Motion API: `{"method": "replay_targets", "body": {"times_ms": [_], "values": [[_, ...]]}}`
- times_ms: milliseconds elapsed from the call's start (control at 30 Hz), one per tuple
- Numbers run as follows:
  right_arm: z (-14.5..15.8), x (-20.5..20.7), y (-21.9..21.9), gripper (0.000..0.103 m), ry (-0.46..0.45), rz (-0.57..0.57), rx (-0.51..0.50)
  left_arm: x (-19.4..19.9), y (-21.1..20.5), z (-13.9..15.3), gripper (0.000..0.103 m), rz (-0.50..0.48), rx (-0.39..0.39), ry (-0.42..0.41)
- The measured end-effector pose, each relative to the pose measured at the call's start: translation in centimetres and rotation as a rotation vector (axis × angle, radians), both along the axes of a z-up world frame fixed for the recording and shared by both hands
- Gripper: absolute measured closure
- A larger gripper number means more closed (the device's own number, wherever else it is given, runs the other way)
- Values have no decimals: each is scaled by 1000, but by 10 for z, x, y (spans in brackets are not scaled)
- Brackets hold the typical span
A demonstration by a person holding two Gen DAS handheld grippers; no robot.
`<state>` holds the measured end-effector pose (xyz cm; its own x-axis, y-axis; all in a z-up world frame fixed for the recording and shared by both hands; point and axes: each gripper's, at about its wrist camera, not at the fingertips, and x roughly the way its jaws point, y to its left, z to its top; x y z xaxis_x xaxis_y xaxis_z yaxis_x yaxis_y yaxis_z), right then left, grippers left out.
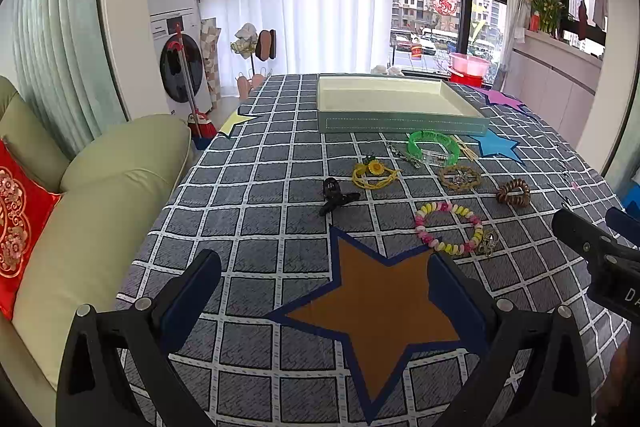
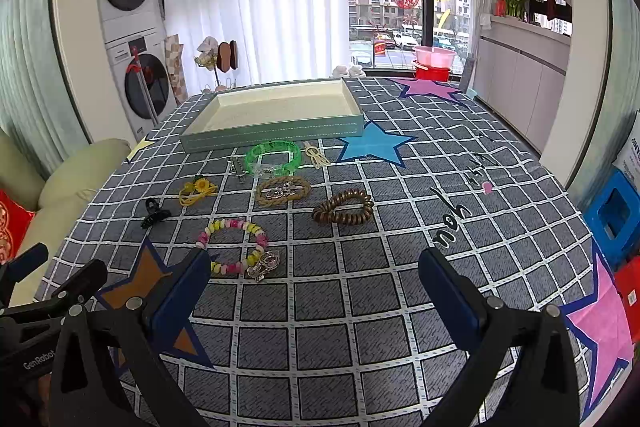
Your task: Organize jewelry
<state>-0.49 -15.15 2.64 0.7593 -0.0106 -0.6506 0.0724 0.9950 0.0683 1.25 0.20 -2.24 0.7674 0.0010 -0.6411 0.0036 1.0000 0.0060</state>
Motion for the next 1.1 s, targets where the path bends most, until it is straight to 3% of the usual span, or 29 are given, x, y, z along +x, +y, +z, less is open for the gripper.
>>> {"method": "replay_targets", "body": {"times_ms": [1100], "values": [[-2,-1,0,0,5,1,9,-1,-1,-2,0,-1,6,2]]}}
